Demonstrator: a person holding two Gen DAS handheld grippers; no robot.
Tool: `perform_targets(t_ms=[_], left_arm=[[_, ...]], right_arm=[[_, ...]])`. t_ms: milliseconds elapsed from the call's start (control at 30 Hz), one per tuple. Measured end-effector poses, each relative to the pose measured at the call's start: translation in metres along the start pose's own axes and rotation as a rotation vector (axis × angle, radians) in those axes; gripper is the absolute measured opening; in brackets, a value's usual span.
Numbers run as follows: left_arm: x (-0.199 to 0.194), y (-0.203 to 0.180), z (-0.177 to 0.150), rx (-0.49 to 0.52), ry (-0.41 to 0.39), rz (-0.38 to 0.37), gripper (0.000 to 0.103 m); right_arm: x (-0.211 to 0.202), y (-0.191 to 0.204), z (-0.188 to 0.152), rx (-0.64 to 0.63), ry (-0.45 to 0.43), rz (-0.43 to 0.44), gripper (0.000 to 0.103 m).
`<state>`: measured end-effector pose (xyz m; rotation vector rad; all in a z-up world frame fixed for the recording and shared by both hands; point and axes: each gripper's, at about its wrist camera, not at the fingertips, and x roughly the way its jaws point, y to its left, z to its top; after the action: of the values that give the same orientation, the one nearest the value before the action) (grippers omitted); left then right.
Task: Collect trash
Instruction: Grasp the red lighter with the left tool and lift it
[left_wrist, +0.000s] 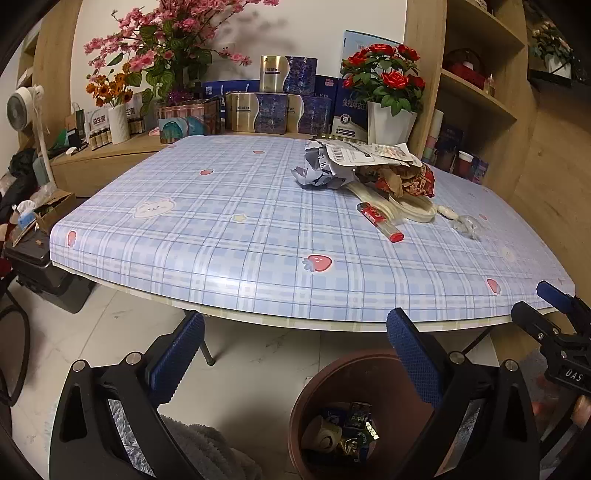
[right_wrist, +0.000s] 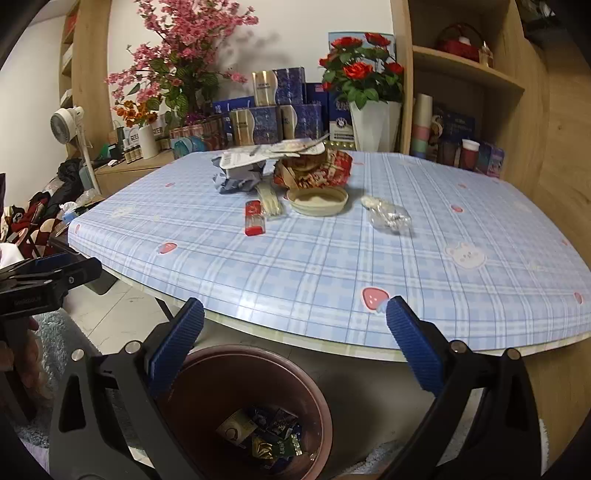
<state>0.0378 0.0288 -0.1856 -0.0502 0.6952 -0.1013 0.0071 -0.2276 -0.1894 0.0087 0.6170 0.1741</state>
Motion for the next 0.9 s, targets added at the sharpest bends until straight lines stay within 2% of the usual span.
perform_targets(t_ms=[167,367,533,633,800,900], left_arm=[[0.006,-0.007,-0.002,0.026,0.018,0.004,0.096],[0.012,-0.015,0.004,0.035,0.035,-0.007,0.096],[0.026,-0.031,0.028,0.027,0.046,-0.045,0.094],[0.042,-0.050,0.049,0.051,0.053,-0.049,0.092],[0.085,-0.082,0.079,0.062,0.139,-0.091,0.074],[0.115,-0.100,0.092,0.070,0.196,-0.090,0.068]], right_arm=[[0.006,-0.006,-0.001,0.038,0.022,0.041,0.097],[0.009,-0.014,0.000,0.067,0.023,0.007,0.097],[0.013,-0.022,0.002,0.100,0.023,-0.004,0.097],[0.018,-0.028,0.002,0.124,0.029,-0.044,0.097],[0.024,-0.049,0.003,0.200,0.026,-0.075,0.097],[0.027,-0.061,0.004,0.242,0.026,-0.088,0.097]])
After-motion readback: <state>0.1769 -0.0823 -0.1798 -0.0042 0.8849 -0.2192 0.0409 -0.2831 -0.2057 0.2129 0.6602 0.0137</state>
